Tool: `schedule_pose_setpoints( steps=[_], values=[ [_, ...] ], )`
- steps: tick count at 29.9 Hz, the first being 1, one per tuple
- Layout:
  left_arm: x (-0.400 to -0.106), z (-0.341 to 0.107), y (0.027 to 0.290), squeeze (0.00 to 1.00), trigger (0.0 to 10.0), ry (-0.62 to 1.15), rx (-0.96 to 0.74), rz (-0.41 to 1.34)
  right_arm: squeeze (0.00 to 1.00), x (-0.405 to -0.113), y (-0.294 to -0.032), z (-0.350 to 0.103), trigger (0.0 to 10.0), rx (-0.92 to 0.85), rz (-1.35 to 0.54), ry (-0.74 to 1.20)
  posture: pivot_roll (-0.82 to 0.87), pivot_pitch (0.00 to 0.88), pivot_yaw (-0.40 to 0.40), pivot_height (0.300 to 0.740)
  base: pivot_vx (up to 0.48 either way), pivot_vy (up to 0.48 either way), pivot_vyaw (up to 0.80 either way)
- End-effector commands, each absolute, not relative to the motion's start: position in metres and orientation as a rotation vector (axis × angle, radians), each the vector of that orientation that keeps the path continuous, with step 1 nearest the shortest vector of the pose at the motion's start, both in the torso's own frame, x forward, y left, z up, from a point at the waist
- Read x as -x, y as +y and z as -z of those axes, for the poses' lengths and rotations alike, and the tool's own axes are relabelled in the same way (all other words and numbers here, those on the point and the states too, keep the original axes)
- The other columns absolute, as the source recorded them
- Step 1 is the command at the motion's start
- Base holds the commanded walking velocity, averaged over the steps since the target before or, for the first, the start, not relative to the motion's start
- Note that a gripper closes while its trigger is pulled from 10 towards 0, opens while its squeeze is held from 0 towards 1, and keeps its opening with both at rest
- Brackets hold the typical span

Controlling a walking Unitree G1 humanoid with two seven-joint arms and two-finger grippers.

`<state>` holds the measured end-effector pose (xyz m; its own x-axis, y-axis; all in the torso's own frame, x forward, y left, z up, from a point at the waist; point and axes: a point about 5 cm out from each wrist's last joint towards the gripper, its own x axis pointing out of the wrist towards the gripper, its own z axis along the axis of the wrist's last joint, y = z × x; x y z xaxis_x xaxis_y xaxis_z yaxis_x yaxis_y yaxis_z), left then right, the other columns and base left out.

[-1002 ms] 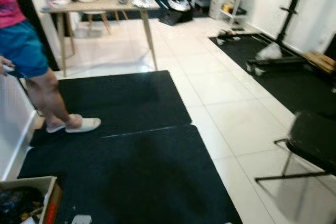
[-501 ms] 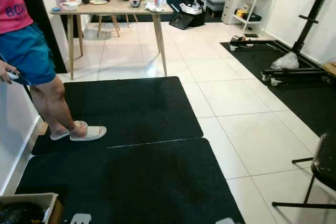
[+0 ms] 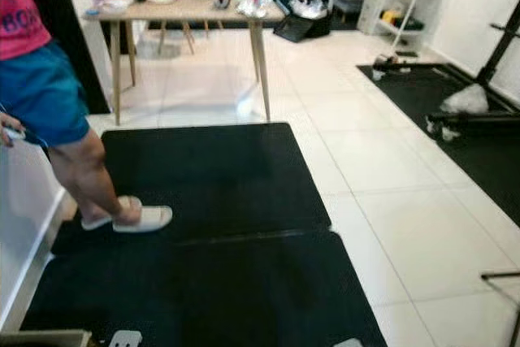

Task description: Restocking fridge

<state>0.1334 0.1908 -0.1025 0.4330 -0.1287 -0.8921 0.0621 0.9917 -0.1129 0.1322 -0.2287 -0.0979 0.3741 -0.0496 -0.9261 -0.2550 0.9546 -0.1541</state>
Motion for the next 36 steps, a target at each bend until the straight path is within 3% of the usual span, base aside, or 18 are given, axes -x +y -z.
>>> schedule_pose_setpoints(
  steps=[1,27,36],
  values=[
    [-0.1258,0.1055,0.1881,0.0,10.0,1.151,0.069,0.129,0.0,-0.1261,-0.228,0.1001,10.0,0.286,-0.135,1.206,-0.01,0.0,-0.032,0.74,0.36,0.0,0.0],
    [-0.1255,0.1056,0.1884,0.0,10.0,1.152,0.055,0.141,0.0,-0.1241,-0.2267,0.1012,10.0,0.293,-0.142,1.224,-0.01,0.0,-0.029,0.74,0.424,0.0,0.0],
    [-0.1254,0.1057,0.188,0.0,10.0,1.153,0.057,0.14,0.0,-0.1244,-0.2249,0.1015,10.0,0.293,-0.146,1.226,0.0,0.0,-0.028,0.74,0.48,0.0,-0.68]
  ],
)
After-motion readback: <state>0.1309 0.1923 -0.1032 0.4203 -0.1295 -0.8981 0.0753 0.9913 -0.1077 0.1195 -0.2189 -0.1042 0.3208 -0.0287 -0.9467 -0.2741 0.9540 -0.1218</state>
